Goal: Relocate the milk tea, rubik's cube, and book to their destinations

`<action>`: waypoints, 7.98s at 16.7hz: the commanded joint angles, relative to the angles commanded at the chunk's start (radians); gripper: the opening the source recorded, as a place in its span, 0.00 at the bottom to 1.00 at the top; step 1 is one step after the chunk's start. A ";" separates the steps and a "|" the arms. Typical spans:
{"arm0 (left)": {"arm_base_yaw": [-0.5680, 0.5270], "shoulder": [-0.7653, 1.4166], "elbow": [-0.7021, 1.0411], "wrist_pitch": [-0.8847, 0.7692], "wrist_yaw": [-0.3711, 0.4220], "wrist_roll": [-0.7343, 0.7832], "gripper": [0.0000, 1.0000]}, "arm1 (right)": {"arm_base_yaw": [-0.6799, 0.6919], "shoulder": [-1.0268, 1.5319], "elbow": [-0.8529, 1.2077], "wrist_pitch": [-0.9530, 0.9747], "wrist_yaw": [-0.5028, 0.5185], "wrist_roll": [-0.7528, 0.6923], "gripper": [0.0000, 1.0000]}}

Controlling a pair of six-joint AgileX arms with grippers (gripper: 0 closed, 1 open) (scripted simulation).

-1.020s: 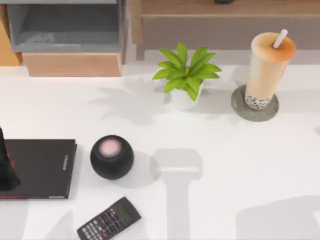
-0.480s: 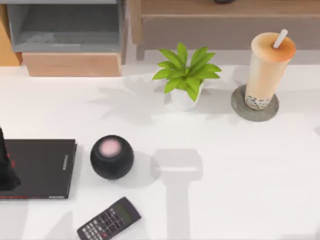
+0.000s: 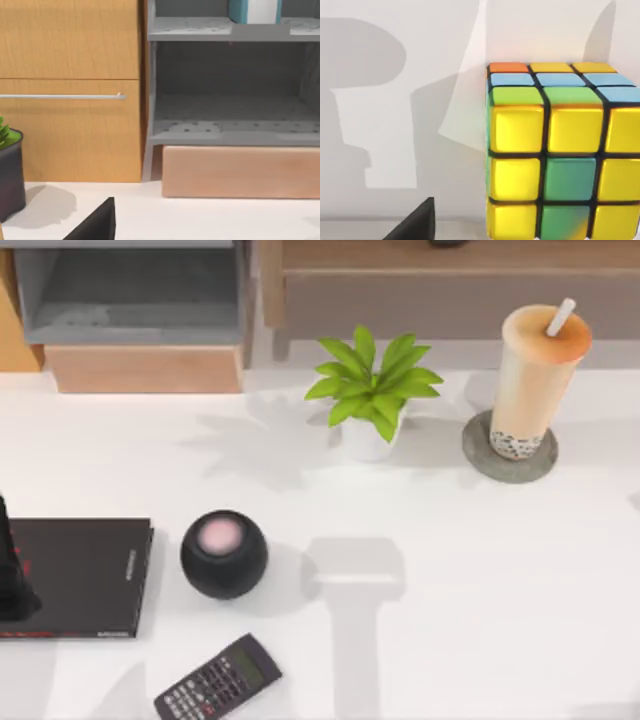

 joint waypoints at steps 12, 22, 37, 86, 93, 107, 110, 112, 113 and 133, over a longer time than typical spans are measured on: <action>0.000 0.000 0.000 0.000 0.000 0.000 1.00 | 0.001 0.058 -0.162 0.219 -0.001 0.002 1.00; 0.000 0.000 0.000 0.000 0.000 0.000 1.00 | 0.001 0.058 -0.162 0.219 -0.001 0.002 0.25; 0.000 0.000 0.000 0.000 0.000 0.000 1.00 | 0.000 0.044 -0.133 0.180 0.000 0.002 0.00; 0.000 0.000 0.000 0.000 0.000 0.000 1.00 | 0.688 0.833 1.260 1.241 0.253 0.436 0.00; 0.000 0.000 0.000 0.000 0.000 0.000 1.00 | 0.679 0.874 1.262 1.181 0.283 0.441 0.00; 0.000 0.000 0.000 0.000 0.000 0.000 1.00 | 0.679 0.874 1.262 1.181 0.283 0.441 1.00; 0.000 0.000 0.000 0.000 0.000 0.000 1.00 | 0.679 0.874 1.262 1.181 0.283 0.441 1.00; 0.000 0.000 0.000 0.000 0.000 0.000 1.00 | 0.679 0.874 1.262 1.181 0.283 0.441 1.00; 0.000 0.000 0.000 0.000 0.000 0.000 1.00 | 0.679 0.874 1.262 1.181 0.283 0.441 1.00; 0.000 0.000 0.000 0.000 0.000 0.000 1.00 | 0.663 0.554 0.903 1.215 0.266 0.440 1.00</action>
